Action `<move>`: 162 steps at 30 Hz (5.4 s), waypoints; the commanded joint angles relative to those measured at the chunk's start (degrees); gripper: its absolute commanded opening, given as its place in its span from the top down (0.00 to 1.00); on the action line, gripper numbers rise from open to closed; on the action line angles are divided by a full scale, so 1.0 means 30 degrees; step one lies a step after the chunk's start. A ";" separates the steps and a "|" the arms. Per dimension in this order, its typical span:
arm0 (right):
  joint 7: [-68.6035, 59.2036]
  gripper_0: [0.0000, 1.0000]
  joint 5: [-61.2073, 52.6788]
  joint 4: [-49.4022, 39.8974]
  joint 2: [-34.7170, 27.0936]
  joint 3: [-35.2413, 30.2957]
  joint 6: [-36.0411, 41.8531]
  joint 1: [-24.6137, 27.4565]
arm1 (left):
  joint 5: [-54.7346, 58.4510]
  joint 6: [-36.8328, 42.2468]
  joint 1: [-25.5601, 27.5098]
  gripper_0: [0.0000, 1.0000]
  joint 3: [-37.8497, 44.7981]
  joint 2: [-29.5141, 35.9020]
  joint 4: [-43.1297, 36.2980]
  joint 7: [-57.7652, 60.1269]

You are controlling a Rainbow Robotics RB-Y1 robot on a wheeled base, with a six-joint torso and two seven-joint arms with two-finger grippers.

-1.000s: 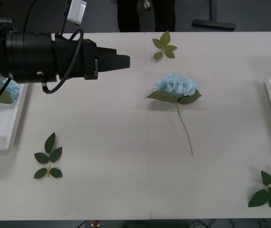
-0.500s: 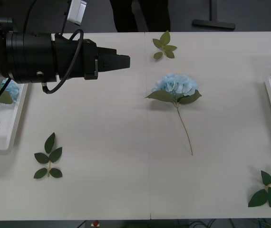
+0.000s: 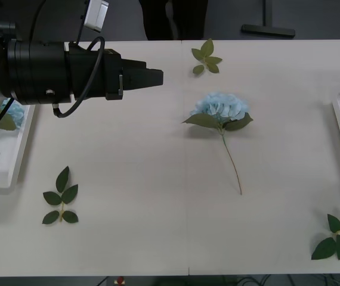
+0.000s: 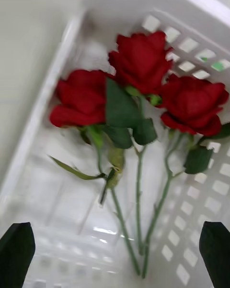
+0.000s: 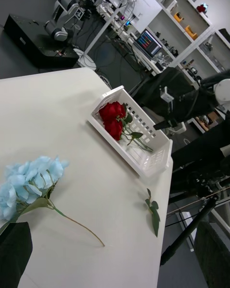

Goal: Place the red flowers into the right box and the blue flowers into the left box. If a person shows an open palm, hand one flower to the person first, then continue sorting.

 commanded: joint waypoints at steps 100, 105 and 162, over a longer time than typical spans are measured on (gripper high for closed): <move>-2.6202 0.00 1.3949 -0.2753 1.2865 1.8570 0.0848 -1.0477 | 0.0519 -0.0129 0.0346 0.02 0.0594 -0.0217 -0.0606 -0.0686; -2.6231 0.71 1.3890 -0.2724 1.2924 1.8570 0.0877 -1.0506 | 0.0519 -0.0129 0.0346 0.02 0.0565 -0.0217 -0.0606 -0.0686; -1.7764 1.00 0.5014 -0.9668 1.0638 0.7935 -0.5803 -0.7723 | 0.0666 -0.0129 0.0492 0.01 0.0594 -0.0305 -0.0606 -0.0921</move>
